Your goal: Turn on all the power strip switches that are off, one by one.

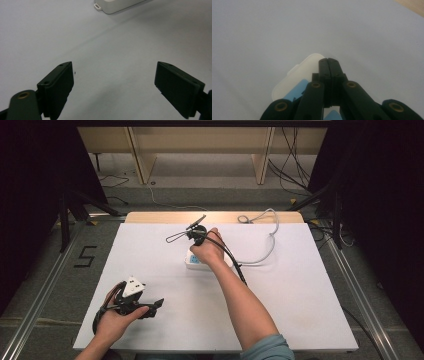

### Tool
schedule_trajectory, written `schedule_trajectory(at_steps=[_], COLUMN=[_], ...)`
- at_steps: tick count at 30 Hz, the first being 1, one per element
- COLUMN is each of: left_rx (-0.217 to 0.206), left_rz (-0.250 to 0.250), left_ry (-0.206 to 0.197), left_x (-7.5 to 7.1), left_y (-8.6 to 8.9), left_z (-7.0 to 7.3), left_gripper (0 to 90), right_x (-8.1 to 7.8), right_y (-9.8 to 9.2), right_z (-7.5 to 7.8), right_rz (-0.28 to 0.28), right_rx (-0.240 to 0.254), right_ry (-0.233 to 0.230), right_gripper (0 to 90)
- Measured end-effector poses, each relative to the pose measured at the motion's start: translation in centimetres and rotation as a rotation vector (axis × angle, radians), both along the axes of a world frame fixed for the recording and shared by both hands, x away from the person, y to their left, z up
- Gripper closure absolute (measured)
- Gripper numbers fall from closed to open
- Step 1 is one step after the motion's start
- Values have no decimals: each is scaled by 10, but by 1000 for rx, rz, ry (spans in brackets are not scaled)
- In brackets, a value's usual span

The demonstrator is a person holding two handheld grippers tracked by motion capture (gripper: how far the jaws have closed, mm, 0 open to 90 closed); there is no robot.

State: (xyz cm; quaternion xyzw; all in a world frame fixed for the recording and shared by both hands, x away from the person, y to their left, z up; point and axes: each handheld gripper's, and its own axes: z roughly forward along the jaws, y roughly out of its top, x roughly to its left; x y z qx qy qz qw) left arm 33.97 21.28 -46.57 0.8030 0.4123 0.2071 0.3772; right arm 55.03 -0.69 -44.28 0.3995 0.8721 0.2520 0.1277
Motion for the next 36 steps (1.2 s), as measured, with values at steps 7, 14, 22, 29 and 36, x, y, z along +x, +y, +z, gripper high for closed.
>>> schedule_trajectory(at_steps=[7, 14, 22, 29, 36], left_rx=[0, -1, -2, 1, 0], left_rz=[0, 2, 1, 2, 2], left_ry=[0, -1, 0, 0, -2], left_x=[0, 0, 0, 0, -1], left_y=[0, 0, 0, 0, 0], left_z=[0, 0, 0, 0, 0], left_gripper=[156, 156, 155, 156, 156], right_x=[0, 0, 0, 0, -2], right_y=[2, 2, 2, 2, 3], right_z=[-1, -2, -2, -3, -5], right_rz=[-2, -8, -8, -14, -24], right_rx=[-14, -9, -11, -10, -13], right_ry=[-4, 0, 0, 4, -2], right_gripper=[900, 900, 900, 900, 900])
